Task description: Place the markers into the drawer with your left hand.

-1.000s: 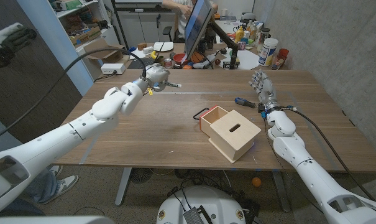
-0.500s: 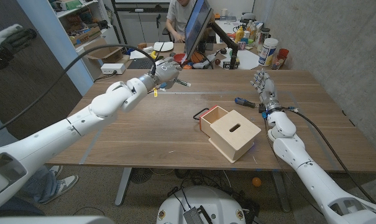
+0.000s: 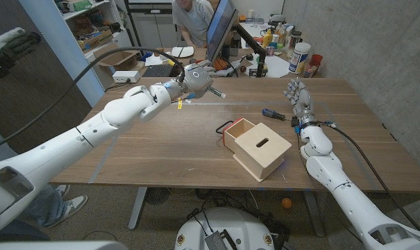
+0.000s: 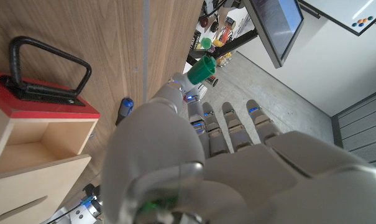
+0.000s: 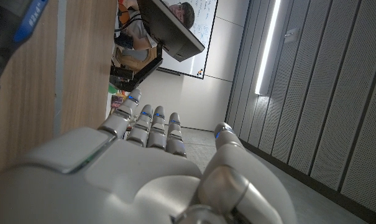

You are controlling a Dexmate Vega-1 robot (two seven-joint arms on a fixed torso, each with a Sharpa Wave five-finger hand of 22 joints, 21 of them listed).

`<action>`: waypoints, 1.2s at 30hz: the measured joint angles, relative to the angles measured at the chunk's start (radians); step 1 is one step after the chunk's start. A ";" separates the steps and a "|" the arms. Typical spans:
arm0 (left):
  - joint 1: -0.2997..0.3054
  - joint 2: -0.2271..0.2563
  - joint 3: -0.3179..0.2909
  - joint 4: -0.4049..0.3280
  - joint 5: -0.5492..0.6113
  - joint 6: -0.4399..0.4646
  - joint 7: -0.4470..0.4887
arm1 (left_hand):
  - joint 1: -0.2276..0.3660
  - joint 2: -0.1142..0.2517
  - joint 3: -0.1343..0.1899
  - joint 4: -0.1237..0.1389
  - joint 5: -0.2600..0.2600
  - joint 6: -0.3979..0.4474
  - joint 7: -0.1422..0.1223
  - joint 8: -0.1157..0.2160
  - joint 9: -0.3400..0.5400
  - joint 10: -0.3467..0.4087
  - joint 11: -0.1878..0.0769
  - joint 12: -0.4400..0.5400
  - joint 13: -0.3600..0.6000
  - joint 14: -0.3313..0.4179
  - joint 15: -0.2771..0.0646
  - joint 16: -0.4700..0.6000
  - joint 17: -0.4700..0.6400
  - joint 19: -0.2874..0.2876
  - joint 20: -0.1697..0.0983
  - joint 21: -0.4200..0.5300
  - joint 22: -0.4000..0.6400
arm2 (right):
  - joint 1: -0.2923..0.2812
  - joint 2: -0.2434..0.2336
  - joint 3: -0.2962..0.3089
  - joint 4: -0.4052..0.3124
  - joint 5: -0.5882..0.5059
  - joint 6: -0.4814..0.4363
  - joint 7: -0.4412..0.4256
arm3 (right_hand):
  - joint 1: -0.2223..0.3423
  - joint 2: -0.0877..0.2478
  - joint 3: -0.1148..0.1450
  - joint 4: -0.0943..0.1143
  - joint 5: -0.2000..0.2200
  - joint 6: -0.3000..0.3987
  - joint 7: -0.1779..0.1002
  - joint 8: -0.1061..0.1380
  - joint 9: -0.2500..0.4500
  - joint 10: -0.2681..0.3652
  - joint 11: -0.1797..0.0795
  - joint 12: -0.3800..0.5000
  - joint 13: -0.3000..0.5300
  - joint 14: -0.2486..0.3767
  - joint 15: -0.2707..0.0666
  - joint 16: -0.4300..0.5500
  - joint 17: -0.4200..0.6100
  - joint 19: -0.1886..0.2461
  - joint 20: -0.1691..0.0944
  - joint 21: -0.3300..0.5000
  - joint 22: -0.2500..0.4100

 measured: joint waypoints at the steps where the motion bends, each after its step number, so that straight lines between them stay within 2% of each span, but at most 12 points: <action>1: 0.000 0.000 0.000 0.000 0.000 0.000 0.000 | 0.000 0.000 0.000 0.000 0.000 0.000 0.000 0.000 0.000 0.000 0.000 0.000 0.000 0.000 0.000 0.000 0.000 0.000 0.000 0.000 0.000 | 0.000 0.000 0.000 0.000 0.000 0.000 0.000 | 0.000 0.000 0.000 0.000 0.000 0.000 0.000 0.000 0.000 0.000 0.000 0.000 0.000 0.000 0.000 0.000 0.000 0.000 0.000 0.000 0.000; 5: -0.006 -0.007 0.000 -0.004 0.000 0.000 0.000 | -0.003 0.003 0.000 0.000 0.000 0.000 0.000 0.000 0.000 -0.004 -0.004 0.000 0.000 0.000 0.000 0.000 0.000 0.000 0.000 0.000 0.000 | -0.003 0.001 0.003 -0.004 0.000 0.001 -0.013 | 0.000 0.000 0.000 0.000 0.000 0.000 0.000 0.000 0.000 0.002 0.002 0.000 0.000 0.000 0.000 0.000 0.000 0.000 0.000 0.000 0.000; 8: -0.010 -0.010 0.000 -0.008 0.018 -0.057 0.004 | -0.004 0.004 0.000 0.000 0.000 0.000 0.000 0.000 0.000 -0.006 -0.005 0.000 0.000 0.000 0.000 0.000 0.000 0.000 0.000 0.000 0.000 | -0.005 0.002 0.004 -0.008 0.000 0.001 -0.019 | 0.000 0.000 0.000 0.000 0.000 0.005 -0.005 0.000 0.000 0.004 0.004 0.000 0.000 0.000 0.000 0.000 0.000 0.000 0.000 0.000 0.000; 18: -0.027 -0.030 0.004 -0.013 0.028 -0.116 0.001 | -0.007 0.007 -0.001 -0.001 0.000 0.000 0.000 0.000 0.000 -0.006 -0.005 -0.004 0.000 0.000 0.000 0.000 0.000 0.000 0.000 0.000 0.000 | -0.011 0.006 0.009 -0.016 -0.003 0.004 -0.041 | -0.009 0.000 0.000 0.000 0.000 0.005 -0.005 0.000 0.000 0.004 0.004 0.000 0.000 0.000 0.000 0.000 0.000 0.004 0.004 0.000 0.000; 31: -0.070 -0.053 0.040 0.002 0.060 -0.190 -0.007 | -0.007 0.006 -0.007 0.001 -0.002 0.000 0.000 0.000 0.000 -0.006 -0.005 -0.004 0.000 -0.005 -0.005 0.000 0.000 -0.005 -0.006 0.000 0.000 | -0.014 0.015 0.016 -0.020 0.003 0.024 -0.053 | -0.008 0.000 0.000 0.000 0.000 0.009 -0.002 0.000 0.000 0.007 0.007 0.000 0.000 0.000 0.000 0.000 0.000 0.004 0.004 0.000 0.000; 36: -0.090 -0.059 0.059 0.008 0.106 -0.232 0.001 | -0.008 0.005 -0.007 0.001 -0.003 0.000 0.000 0.000 0.000 -0.011 -0.010 -0.008 0.000 -0.005 -0.005 0.000 0.000 -0.005 -0.005 0.000 0.000 | -0.013 0.017 0.019 -0.020 0.004 0.028 -0.057 | -0.008 0.000 0.000 0.000 0.000 0.009 -0.002 0.000 0.000 0.007 0.007 0.000 0.000 0.004 0.004 0.000 0.000 0.004 0.004 0.000 0.000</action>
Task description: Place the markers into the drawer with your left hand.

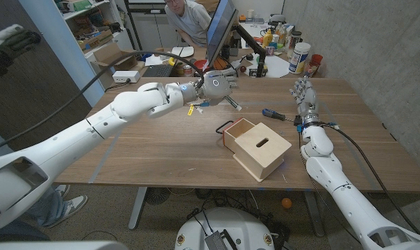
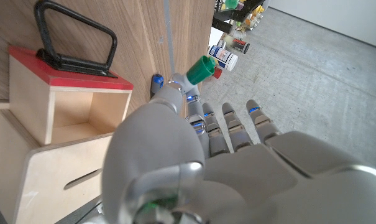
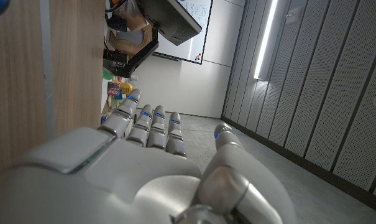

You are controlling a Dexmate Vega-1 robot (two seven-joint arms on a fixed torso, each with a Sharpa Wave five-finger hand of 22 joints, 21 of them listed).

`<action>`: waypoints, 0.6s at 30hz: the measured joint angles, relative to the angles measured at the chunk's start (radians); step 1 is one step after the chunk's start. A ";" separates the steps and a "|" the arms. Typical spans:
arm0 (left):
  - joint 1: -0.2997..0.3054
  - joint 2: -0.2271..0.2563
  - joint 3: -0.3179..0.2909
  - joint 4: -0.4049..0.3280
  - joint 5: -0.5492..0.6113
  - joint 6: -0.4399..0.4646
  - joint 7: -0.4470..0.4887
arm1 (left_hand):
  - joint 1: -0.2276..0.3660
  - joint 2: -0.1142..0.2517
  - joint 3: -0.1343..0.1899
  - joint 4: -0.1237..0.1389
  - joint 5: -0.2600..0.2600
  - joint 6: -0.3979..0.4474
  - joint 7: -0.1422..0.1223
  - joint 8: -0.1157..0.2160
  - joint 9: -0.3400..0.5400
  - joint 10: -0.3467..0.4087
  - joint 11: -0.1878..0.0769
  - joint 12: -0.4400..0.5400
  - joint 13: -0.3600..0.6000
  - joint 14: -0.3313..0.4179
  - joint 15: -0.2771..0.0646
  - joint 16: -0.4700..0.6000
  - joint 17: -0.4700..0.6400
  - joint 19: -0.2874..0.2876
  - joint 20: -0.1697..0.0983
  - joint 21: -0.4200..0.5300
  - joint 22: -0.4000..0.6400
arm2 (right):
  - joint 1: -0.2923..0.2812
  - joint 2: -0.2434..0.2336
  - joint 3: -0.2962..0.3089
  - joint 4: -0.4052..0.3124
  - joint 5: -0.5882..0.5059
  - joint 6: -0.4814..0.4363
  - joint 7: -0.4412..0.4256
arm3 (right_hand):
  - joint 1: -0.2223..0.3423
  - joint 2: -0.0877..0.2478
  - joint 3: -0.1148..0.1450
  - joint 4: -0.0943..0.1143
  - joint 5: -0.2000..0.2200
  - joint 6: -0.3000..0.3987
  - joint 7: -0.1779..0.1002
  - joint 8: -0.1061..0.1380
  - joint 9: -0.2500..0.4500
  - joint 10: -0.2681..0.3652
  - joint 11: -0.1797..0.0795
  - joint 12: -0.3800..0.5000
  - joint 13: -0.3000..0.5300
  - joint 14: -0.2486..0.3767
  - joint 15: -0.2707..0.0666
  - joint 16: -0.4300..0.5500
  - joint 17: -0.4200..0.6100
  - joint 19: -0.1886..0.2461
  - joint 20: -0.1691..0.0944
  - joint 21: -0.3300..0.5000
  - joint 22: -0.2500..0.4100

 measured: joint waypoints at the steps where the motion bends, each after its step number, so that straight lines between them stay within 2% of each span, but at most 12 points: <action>1: -0.003 -0.001 0.003 0.001 0.000 0.000 0.000 | 0.000 0.000 0.000 0.000 0.000 0.000 0.000 0.000 0.000 0.000 0.000 0.000 0.000 0.000 0.000 0.000 0.000 0.000 0.000 0.000 0.000 | 0.000 0.000 0.000 0.000 0.000 0.002 -0.001 | 0.000 0.000 0.000 0.000 0.000 0.000 0.000 0.000 0.000 0.000 0.000 0.000 0.000 0.003 -0.002 0.000 0.000 0.000 0.000 0.000 0.000; 18: -0.040 -0.025 0.041 0.013 0.052 -0.068 0.003 | -0.008 0.000 0.000 0.000 0.002 0.003 -0.003 0.000 0.000 0.000 0.000 0.000 0.000 -0.004 0.004 0.000 0.000 0.000 0.000 0.000 0.000 | -0.001 0.003 0.013 0.005 0.008 0.020 -0.007 | 0.000 0.000 -0.004 -0.004 0.000 0.006 -0.006 0.000 0.000 0.004 -0.004 0.000 0.000 0.007 -0.004 0.000 0.000 0.000 0.000 0.000 0.000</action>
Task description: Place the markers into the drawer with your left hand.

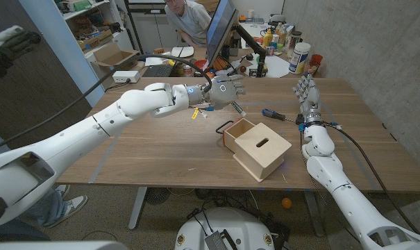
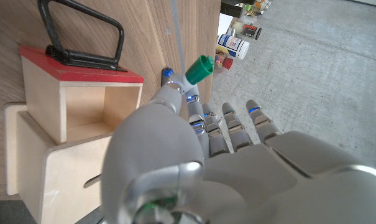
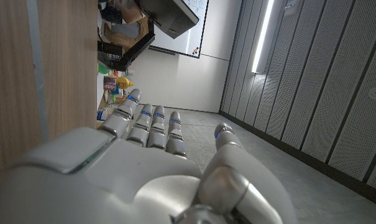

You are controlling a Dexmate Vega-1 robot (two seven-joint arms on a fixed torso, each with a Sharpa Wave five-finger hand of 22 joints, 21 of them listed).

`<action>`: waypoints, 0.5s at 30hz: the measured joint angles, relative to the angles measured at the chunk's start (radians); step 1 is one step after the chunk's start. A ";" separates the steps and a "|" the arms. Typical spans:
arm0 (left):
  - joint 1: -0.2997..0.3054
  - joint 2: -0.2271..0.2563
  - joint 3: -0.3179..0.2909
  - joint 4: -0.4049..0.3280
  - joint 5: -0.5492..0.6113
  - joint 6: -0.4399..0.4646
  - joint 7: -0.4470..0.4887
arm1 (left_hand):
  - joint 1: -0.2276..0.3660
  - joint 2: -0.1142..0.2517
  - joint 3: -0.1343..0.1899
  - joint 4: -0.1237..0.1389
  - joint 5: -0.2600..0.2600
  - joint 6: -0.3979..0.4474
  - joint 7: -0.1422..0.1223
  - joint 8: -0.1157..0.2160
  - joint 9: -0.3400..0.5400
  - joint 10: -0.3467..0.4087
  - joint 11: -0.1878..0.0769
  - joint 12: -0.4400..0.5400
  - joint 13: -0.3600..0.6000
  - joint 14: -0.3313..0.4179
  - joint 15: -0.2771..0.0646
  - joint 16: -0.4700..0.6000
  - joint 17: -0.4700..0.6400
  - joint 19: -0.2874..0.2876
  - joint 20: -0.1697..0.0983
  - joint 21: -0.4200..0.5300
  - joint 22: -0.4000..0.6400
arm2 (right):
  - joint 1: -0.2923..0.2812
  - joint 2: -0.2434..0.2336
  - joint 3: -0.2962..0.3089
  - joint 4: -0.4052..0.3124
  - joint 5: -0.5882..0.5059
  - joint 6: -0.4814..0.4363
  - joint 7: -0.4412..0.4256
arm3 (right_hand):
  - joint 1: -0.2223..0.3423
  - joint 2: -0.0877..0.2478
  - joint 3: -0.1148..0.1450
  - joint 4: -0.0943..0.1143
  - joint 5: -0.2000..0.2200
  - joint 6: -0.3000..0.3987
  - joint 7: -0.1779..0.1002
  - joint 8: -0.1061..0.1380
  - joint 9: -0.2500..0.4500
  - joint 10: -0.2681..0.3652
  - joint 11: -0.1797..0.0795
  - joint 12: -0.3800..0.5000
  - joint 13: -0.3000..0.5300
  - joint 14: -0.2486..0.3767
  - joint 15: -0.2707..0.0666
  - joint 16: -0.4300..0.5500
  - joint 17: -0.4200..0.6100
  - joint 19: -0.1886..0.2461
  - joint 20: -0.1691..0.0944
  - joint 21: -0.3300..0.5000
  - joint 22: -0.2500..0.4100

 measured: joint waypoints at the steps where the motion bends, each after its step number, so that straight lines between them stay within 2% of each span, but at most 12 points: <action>1: -0.005 -0.002 0.005 0.001 0.001 -0.006 -0.003 | 0.000 0.000 0.000 0.000 0.001 0.000 0.000 0.000 0.000 0.000 0.000 0.000 0.000 0.000 0.000 0.000 0.000 0.000 0.000 0.000 0.000 | -0.001 0.000 0.001 0.000 0.001 0.001 -0.001 | 0.000 0.000 0.000 0.000 0.000 0.000 0.000 0.000 0.000 0.002 -0.002 0.000 0.000 0.000 0.000 0.000 0.000 0.000 0.000 0.000 0.000; 15: -0.037 -0.018 0.053 0.027 0.051 -0.057 0.001 | 0.002 0.002 -0.001 -0.001 0.001 0.000 0.000 0.000 0.000 -0.003 0.004 -0.003 0.000 0.000 0.000 0.000 0.000 -0.006 -0.006 -0.005 0.000 | -0.004 0.002 0.005 0.015 0.005 0.010 -0.004 | -0.004 -0.004 0.000 0.000 0.000 0.000 0.000 0.000 0.000 0.002 -0.002 0.000 0.000 0.000 0.000 0.000 0.000 0.000 0.000 0.000 0.000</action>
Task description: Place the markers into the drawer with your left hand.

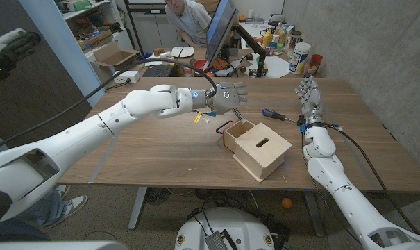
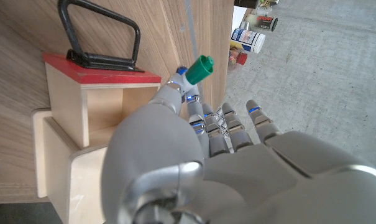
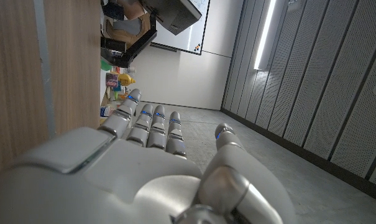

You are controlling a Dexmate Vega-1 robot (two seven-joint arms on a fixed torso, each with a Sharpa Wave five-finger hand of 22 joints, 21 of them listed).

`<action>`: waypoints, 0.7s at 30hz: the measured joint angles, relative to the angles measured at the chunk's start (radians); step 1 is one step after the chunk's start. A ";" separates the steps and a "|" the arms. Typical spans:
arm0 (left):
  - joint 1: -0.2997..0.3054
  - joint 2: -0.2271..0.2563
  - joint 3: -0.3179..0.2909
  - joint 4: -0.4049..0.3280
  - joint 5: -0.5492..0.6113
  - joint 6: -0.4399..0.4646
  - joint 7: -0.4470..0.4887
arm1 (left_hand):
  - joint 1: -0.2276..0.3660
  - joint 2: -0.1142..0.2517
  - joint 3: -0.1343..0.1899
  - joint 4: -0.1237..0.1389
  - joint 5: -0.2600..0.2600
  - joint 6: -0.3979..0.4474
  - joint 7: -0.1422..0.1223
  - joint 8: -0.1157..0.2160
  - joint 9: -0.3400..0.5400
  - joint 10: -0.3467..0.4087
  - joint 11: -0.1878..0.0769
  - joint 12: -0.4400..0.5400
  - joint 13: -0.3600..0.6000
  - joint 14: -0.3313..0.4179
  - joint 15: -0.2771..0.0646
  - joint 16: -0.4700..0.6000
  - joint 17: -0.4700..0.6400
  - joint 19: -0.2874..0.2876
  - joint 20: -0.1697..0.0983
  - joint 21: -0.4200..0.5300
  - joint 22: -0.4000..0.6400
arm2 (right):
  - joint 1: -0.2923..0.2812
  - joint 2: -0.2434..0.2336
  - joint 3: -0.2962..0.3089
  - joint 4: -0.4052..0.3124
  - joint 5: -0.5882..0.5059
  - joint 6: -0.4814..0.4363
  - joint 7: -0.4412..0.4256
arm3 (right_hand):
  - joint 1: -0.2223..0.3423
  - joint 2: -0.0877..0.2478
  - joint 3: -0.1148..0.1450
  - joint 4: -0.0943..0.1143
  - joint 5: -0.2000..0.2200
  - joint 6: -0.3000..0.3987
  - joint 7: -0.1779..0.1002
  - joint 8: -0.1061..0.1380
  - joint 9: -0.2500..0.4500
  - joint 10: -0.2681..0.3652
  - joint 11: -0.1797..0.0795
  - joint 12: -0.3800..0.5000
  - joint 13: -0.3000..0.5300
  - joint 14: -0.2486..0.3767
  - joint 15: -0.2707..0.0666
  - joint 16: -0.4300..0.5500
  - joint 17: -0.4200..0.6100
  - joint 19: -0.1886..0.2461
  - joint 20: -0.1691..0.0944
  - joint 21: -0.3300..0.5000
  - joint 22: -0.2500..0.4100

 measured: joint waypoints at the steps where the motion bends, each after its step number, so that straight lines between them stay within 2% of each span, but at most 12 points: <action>1: -0.003 0.000 0.006 0.002 0.010 -0.004 0.005 | 0.000 0.000 0.000 0.000 0.000 0.000 0.000 0.000 0.000 0.000 0.000 0.000 0.000 0.000 0.000 0.000 0.000 0.000 0.000 0.000 0.000 | 0.000 0.001 0.000 0.003 0.000 0.001 0.000 | 0.000 0.000 0.000 0.000 0.000 0.000 0.000 0.000 0.000 0.000 0.000 0.000 0.000 0.000 0.000 0.000 0.000 0.000 0.000 0.000 0.000; 6: -0.010 0.001 0.022 0.006 0.032 -0.013 0.020 | 0.001 0.001 -0.005 0.003 0.000 0.000 0.000 0.000 0.000 -0.003 0.008 0.000 0.000 -0.003 0.003 0.000 0.000 0.000 0.000 0.000 0.000 | 0.003 0.003 0.000 0.011 0.001 0.004 0.002 | 0.000 0.000 0.000 0.000 0.000 0.000 0.000 0.000 0.000 0.000 0.000 0.000 0.000 0.000 0.000 0.000 0.000 0.000 0.000 0.000 0.000; 21: -0.028 -0.009 0.055 0.025 0.048 -0.045 0.035 | -0.004 0.007 -0.006 0.003 -0.001 0.000 0.000 0.000 0.000 -0.003 0.007 0.000 0.000 -0.003 0.003 0.000 0.005 0.000 0.000 0.000 0.000 | 0.005 0.010 0.007 0.036 0.010 0.018 0.014 | 0.000 0.000 0.000 0.000 0.000 0.000 0.000 0.000 0.000 0.000 0.000 0.000 0.000 0.000 0.000 0.000 0.000 0.000 0.000 0.000 0.000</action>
